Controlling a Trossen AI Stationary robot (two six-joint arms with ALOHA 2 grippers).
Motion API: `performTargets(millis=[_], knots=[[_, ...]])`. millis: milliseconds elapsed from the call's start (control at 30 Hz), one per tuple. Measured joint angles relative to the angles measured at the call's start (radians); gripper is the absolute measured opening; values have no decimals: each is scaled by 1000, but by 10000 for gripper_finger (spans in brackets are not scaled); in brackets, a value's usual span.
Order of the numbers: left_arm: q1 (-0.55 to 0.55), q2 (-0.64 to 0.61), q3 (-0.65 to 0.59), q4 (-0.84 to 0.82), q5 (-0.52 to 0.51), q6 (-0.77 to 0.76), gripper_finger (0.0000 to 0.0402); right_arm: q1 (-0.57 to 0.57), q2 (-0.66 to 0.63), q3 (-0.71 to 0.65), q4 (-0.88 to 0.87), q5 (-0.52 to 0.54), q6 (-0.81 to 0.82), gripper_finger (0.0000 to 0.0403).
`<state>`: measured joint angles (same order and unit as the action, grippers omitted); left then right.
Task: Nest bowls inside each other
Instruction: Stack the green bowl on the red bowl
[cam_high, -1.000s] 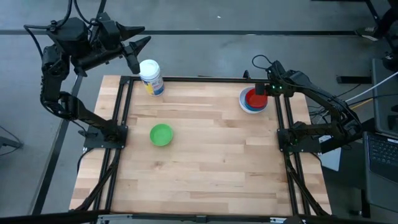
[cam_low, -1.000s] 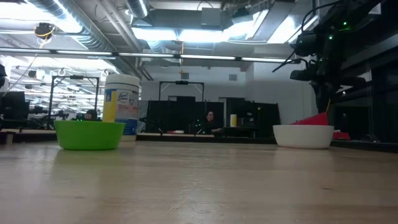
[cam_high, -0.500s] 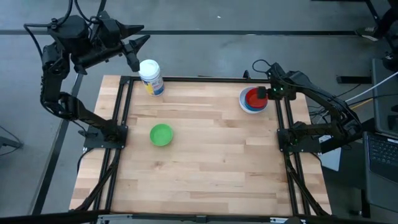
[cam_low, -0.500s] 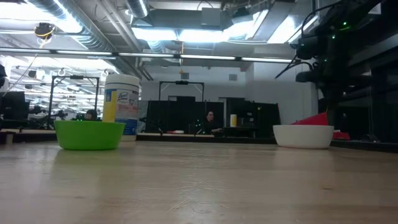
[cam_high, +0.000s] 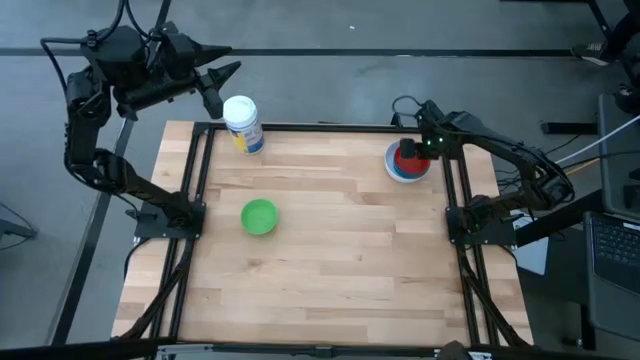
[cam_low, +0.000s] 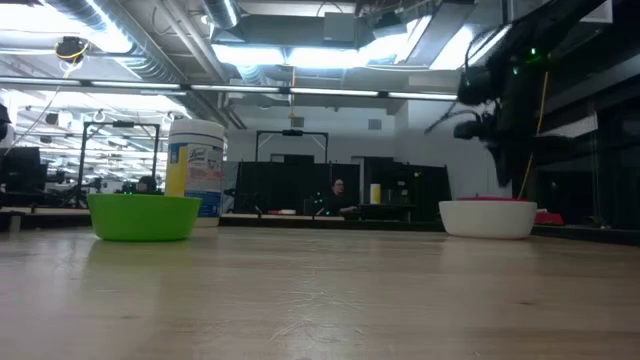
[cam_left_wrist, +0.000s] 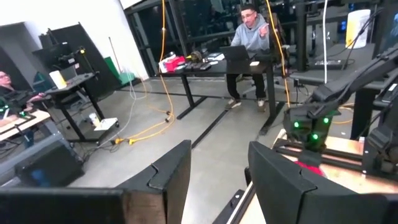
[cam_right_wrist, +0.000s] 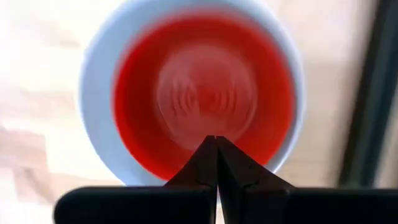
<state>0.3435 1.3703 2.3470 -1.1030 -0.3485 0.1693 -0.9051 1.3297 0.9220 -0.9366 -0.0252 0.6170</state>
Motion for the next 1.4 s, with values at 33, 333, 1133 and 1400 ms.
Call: performTargets(millis=[33, 333, 1133, 1400], knots=[[0, -1, 0, 1, 0, 1, 157, 4, -10, 30, -13, 26, -5, 0], [43, 6, -23, -67, 33, 44, 157, 29, -130, 320, 274, -193, -103, 6], [-214, -77, -1253, 204, 516, -608, 157, 319, -100, 731, 847, -701, -179, 154], [-406, -49, -1366, 319, 438, -895, 157, 361, -100, 730, 802, -723, -213, 147]])
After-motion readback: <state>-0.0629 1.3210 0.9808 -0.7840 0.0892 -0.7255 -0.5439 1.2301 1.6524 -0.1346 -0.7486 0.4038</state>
